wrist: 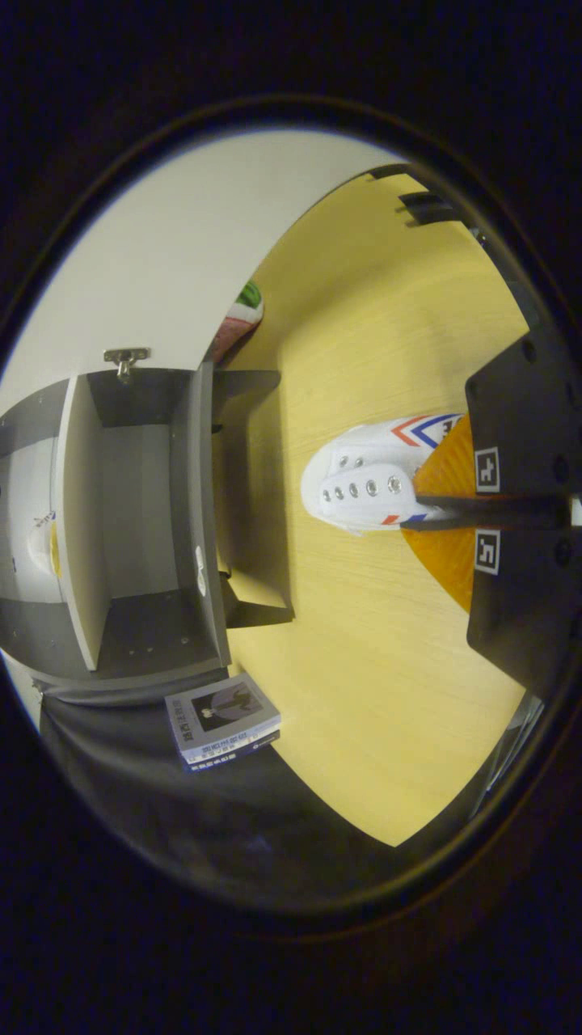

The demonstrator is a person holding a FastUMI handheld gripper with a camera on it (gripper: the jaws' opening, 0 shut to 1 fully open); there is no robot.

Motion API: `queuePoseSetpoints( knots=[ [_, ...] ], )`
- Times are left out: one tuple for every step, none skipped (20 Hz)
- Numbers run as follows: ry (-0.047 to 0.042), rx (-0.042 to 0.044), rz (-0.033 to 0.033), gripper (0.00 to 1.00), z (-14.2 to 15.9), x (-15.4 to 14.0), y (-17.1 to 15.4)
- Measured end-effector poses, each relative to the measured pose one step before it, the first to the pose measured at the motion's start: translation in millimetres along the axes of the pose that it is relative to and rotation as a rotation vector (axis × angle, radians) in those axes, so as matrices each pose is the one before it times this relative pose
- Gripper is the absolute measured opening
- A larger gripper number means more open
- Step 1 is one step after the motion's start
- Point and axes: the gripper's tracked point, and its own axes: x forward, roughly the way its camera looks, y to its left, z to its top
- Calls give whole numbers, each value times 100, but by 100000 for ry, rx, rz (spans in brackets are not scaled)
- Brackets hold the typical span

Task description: Open the shoe cabinet door, grab the shoes and put them into the shoe cabinet, then close the shoe cabinet door.

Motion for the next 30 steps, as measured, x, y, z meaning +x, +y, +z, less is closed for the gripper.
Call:
queuePoseSetpoints(
  knots=[
    [-506,113,474,2,471,-288,-40],
    [-994,385,680,2,676,-145,-6],
    [-866,98,947,2,509,-7,19],
    [-495,-67,418,2,527,-167,0],
    [-888,-46,330,2,432,-554,144],
    [-1035,70,200,2,607,-734,72],
    [-1171,217,-69,2,833,-786,128],
    [-977,131,-50,2,1077,-739,151],
    [-1182,-469,-311,2,1271,-633,-98],
    [-1351,-877,-432,2,1462,-608,-77],
    [-1456,-1028,-600,2,1753,-599,71],
    [-1614,-662,-671,2,1700,-624,1],
    [-1974,-775,-971,2,2013,-613,-20],
    [-1934,-630,-1263,2,2137,-564,-141],
    [-2131,-683,-1504,2,1944,-816,-59],
    [-2347,-592,-1569,2,2293,-506,-61],
    [-2035,-361,-1410,2,1970,-205,-42],
    [-2784,88,-953,2,2216,-228,4],
    [-2755,-202,-432,2,2134,-16,116],
    [-2313,-475,-302,2,1955,125,110],
    [-1597,-919,187,2,1591,311,123],
    [-1147,-515,320,2,1519,470,49],
    [-937,-566,385,2,1298,645,90],
    [-1145,-530,183,2,1079,745,-33],
    [-927,-686,-11,2,946,1071,-280],
    [103,-768,-44,2,718,1056,-339],
    [133,-432,-172,2,524,1168,-378],
    [-30,192,143,2,643,1213,-309],
    [155,480,492,2,415,1432,-431],
    [361,425,743,2,502,1421,-314]
  ],
)
